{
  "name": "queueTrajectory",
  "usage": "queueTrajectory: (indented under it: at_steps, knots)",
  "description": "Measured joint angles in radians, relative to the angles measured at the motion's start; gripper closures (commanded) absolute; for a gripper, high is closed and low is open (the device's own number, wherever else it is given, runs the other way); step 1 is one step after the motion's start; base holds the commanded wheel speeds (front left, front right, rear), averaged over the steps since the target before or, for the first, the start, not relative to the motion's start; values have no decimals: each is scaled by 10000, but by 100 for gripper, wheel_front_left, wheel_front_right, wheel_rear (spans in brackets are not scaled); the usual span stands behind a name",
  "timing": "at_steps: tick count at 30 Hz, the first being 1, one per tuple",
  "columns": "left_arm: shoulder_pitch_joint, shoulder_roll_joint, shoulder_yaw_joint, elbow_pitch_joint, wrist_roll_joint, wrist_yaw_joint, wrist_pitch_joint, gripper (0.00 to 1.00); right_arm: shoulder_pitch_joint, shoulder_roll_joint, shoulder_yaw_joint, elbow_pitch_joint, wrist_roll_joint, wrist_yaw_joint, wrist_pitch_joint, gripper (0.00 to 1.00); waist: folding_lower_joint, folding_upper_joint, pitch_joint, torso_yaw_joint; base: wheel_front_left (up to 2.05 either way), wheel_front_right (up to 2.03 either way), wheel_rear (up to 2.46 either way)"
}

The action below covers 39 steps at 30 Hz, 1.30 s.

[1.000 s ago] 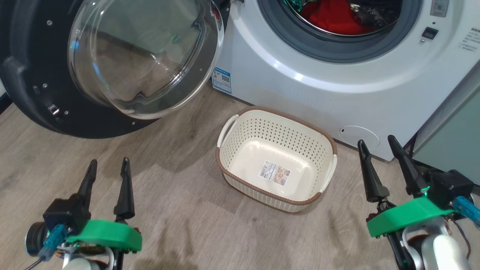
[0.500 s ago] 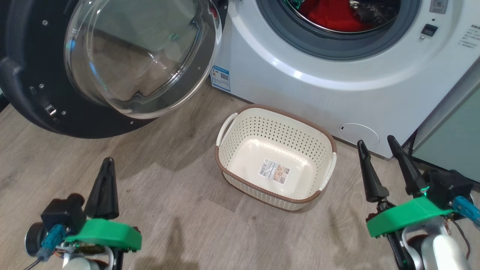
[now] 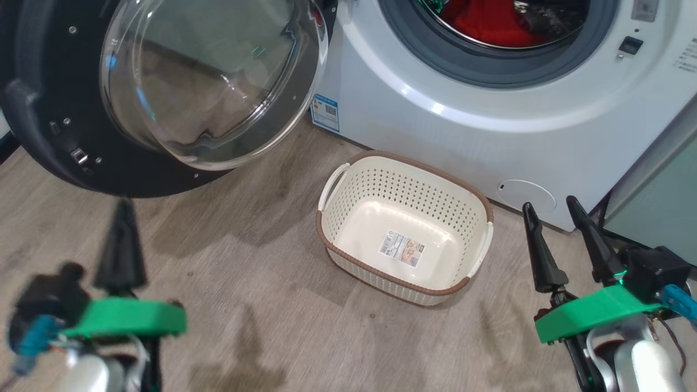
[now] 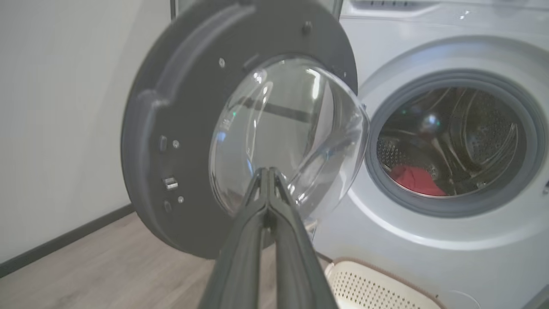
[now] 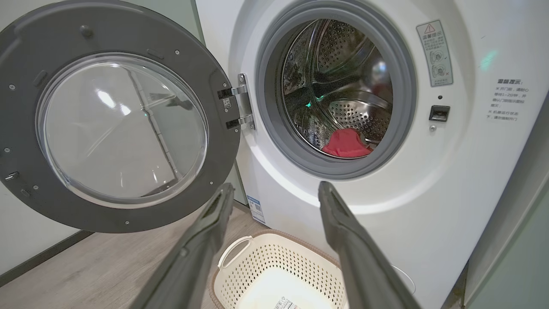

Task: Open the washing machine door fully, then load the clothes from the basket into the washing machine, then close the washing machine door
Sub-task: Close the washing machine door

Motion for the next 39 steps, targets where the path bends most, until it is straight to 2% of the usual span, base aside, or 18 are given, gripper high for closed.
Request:
queueTrajectory:
  at_steps: [4, 7, 11, 14, 19, 23, 29, 31, 36, 39]
  knots:
    - [-627, 88, 685, -677, -12, -115, -2, 100, -7, 0, -38, -67, -6, 0, 29, 0, 0, 0, 104, 63, 0, 0, 0]
    - [-1317, 334, 1258, -1104, -255, -384, -33, 100, -14, 0, -71, -163, -104, 0, 98, 0, 0, 0, 229, 113, 0, 0, 0]
    - [-2538, 813, 2151, -1327, -1104, -895, -77, 100, -53, -2, -73, -311, -198, 0, 196, 0, 0, 0, 430, 136, 0, 0, 0]
    - [-3617, 1216, 2796, -1018, -2169, -1457, 77, 100, -148, -2, -63, -405, -270, 0, 255, 0, 0, 0, 580, 99, 0, 0, 0]
    - [-5482, 1724, 3862, 918, -4445, -2370, 821, 100, -325, -2, -31, -470, -337, 0, 305, 0, 0, 0, 780, -56, 0, 0, 0]
    - [-6662, 2186, 4738, 3103, -6071, -2723, 1622, 100, -389, -4, -6, -487, -364, 0, 305, 0, 0, 0, 911, -237, 0, 0, 0]
    - [-7721, 2940, 5570, 6220, -7407, -2915, 2648, 100, -491, -4, 17, -497, -437, 0, 305, 0, 0, 0, 1122, -467, 0, 0, 0]
    - [-7880, 3001, 5701, 6679, -7586, -2917, 2763, 100, -504, -4, 17, -497, -447, 0, 305, 0, 0, 0, 1156, -493, 0, 0, 0]
    - [-8478, 3114, 6732, 8951, -8985, -3005, 3471, 100, -835, -6, 182, -545, -531, 0, 320, 0, 0, 0, 1362, -658, 0, 0, 0]
    - [-8496, 3206, 6849, 9620, -9125, -3175, 3685, 100, -898, -6, 188, -581, -533, 0, 322, 0, 0, 0, 1475, -709, 0, 0, 0]
